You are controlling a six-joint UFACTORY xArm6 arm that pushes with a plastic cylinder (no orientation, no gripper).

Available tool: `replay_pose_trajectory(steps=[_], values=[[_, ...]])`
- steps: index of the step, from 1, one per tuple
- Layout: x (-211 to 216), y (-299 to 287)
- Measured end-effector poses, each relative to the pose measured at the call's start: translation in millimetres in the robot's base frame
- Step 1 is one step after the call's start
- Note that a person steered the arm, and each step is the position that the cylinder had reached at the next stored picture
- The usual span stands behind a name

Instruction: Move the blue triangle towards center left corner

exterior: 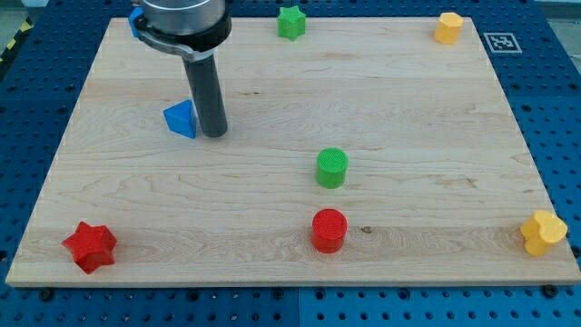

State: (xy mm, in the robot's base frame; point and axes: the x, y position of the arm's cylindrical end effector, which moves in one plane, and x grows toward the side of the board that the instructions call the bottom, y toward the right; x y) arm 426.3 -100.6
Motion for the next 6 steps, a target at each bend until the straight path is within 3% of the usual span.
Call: replay_pose_trajectory(steps=[4, 6], values=[[-5.0, -17.0], [-5.0, -57.5]])
